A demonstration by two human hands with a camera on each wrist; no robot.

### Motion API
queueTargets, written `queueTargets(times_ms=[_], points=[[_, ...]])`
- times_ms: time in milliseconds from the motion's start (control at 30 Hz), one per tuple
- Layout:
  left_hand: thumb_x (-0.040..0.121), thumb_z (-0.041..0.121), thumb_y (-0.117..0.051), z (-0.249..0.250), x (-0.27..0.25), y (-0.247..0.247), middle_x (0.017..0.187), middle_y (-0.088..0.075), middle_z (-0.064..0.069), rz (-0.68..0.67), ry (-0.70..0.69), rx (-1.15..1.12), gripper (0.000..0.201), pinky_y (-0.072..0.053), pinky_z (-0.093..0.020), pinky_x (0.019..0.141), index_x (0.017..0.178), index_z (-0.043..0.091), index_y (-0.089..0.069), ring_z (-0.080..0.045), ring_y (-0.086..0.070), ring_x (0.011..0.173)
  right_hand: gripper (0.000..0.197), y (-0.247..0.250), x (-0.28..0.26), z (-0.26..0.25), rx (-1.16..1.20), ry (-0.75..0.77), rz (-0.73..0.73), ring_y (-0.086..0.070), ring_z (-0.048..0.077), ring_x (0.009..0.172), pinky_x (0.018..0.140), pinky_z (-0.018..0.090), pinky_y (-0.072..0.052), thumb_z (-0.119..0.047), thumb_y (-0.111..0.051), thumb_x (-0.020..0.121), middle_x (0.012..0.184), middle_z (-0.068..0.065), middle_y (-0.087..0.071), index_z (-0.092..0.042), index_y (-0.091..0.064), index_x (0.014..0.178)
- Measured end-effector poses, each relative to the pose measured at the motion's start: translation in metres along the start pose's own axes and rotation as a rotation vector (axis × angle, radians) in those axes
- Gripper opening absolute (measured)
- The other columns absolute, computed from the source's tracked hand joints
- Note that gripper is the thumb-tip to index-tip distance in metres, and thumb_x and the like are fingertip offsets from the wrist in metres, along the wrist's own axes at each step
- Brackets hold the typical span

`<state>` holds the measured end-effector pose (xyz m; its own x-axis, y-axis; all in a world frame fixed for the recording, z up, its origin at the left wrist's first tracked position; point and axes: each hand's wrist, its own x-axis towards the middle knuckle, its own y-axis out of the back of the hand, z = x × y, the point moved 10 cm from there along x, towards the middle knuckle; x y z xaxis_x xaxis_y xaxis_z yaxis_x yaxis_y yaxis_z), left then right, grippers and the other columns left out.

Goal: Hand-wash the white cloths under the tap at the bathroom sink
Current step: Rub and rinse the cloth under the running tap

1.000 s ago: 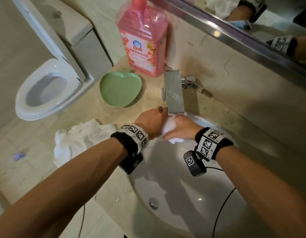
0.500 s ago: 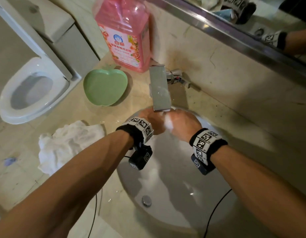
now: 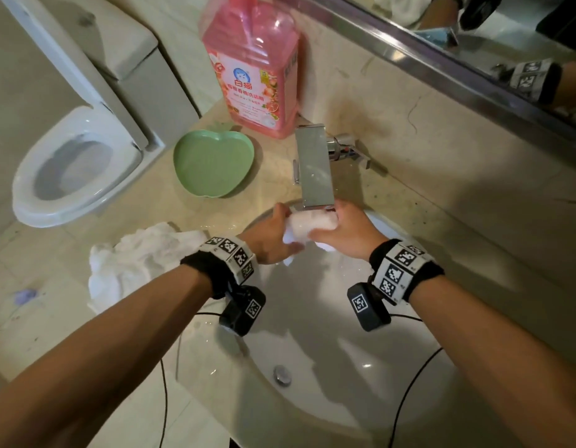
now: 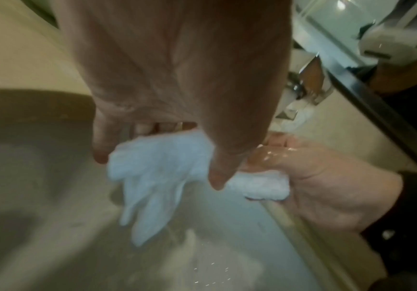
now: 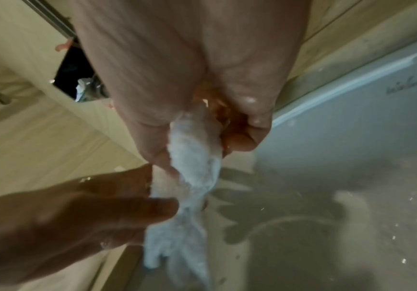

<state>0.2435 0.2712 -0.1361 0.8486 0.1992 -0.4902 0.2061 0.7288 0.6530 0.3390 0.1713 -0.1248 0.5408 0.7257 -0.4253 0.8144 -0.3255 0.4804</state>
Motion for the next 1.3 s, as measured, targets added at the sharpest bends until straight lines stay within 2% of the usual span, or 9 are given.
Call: queueTargets(times_ms=[100, 200, 333, 467, 633, 833, 1000, 1100, 1300], points=[[0.094, 0.026, -0.058, 0.009, -0.006, 0.012, 0.136, -0.055, -0.014, 0.041, -0.029, -0.019, 0.042, -0.036, -0.028, 0.108, 0.132, 0.01, -0.054, -0.023, -0.051, 0.122, 0.04, -0.008, -0.002, -0.005, 0.06, 0.008, 0.086, -0.065, 0.017, 0.099, 0.081, 0.028, -0.053, -0.026, -0.08, 0.075, 0.103, -0.004, -0.069, -0.019, -0.065, 0.111], [0.099, 0.034, -0.046, -0.005, -0.014, 0.017, 0.114, -0.062, -0.009, 0.084, 0.176, -0.228, 0.031, -0.057, -0.044, 0.085, 0.121, 0.013, -0.051, -0.028, -0.065, 0.099, 0.034, -0.01, -0.006, -0.013, 0.057, 0.021, 0.203, -0.063, 0.013, 0.094, 0.079, 0.023, -0.049, -0.027, -0.084, 0.072, 0.098, -0.007, -0.067, -0.027, -0.064, 0.099], [0.09, 0.053, -0.057, 0.007, -0.018, 0.008, 0.084, -0.07, 0.008, 0.027, 0.133, -0.616, 0.028, -0.062, -0.036, 0.072, 0.09, 0.025, -0.056, -0.017, -0.07, 0.084, 0.027, -0.023, -0.009, -0.024, 0.077, 0.045, 0.133, -0.065, -0.001, 0.074, 0.067, 0.008, -0.049, -0.023, -0.088, 0.067, 0.075, -0.018, -0.07, -0.038, -0.066, 0.073], [0.084, 0.046, -0.071, 0.0, -0.013, 0.004, 0.101, -0.071, 0.003, 0.093, 0.164, -0.703, 0.04, -0.062, -0.04, 0.073, 0.111, 0.021, -0.056, -0.015, -0.07, 0.085, 0.031, -0.029, -0.013, -0.024, 0.217, 0.065, 0.039, -0.072, 0.001, 0.078, 0.068, 0.016, -0.055, -0.008, -0.084, 0.07, 0.08, -0.013, -0.076, -0.033, -0.071, 0.083], [0.094, 0.04, -0.055, 0.018, -0.004, -0.005, 0.099, -0.072, -0.018, 0.012, 0.107, -0.75, 0.032, -0.059, -0.045, 0.084, 0.103, 0.013, -0.07, -0.028, -0.07, 0.086, 0.042, -0.007, -0.019, -0.011, 0.152, 0.042, 0.127, -0.069, 0.008, 0.071, 0.064, 0.023, -0.055, -0.03, -0.089, 0.061, 0.079, -0.007, -0.072, -0.022, -0.07, 0.097], [0.089, 0.03, -0.061, 0.007, 0.012, -0.002, 0.099, -0.071, 0.001, 0.068, 0.096, -0.477, 0.032, -0.059, -0.045, 0.08, 0.12, 0.023, -0.055, -0.022, -0.072, 0.086, 0.043, 0.018, -0.02, 0.018, 0.147, -0.063, 0.128, -0.068, 0.02, 0.1, 0.088, 0.038, -0.056, -0.005, -0.058, 0.089, 0.111, 0.005, -0.072, -0.017, -0.064, 0.129], [0.09, 0.03, -0.052, 0.015, 0.024, 0.003, 0.119, -0.067, 0.002, 0.087, 0.038, -0.327, 0.04, -0.05, -0.04, 0.097, 0.129, 0.034, -0.056, -0.022, -0.063, 0.109, 0.018, 0.038, -0.025, 0.029, 0.016, -0.097, 0.18, -0.058, 0.03, 0.075, 0.069, 0.038, -0.047, -0.015, -0.049, 0.094, 0.084, 0.017, -0.067, -0.01, -0.066, 0.095], [0.094, 0.031, -0.057, 0.02, 0.026, 0.01, 0.129, -0.063, 0.001, 0.085, -0.043, -0.322, 0.039, -0.046, -0.035, 0.099, 0.133, 0.027, -0.055, -0.019, -0.059, 0.115, 0.018, 0.041, -0.026, 0.029, 0.031, -0.074, 0.159, -0.052, 0.022, 0.077, 0.064, 0.029, -0.039, -0.013, -0.047, 0.095, 0.084, 0.011, -0.057, -0.002, -0.061, 0.1], [0.1, 0.018, -0.053, 0.019, 0.007, 0.033, 0.103, -0.068, -0.003, 0.106, -0.17, -0.468, 0.014, -0.049, -0.027, 0.086, 0.111, 0.013, -0.061, -0.01, -0.062, 0.093, 0.026, 0.038, -0.024, 0.023, -0.062, 0.002, 0.069, -0.059, 0.011, 0.081, 0.066, 0.015, -0.047, -0.005, -0.048, 0.096, 0.093, -0.002, -0.064, -0.015, -0.066, 0.113]])
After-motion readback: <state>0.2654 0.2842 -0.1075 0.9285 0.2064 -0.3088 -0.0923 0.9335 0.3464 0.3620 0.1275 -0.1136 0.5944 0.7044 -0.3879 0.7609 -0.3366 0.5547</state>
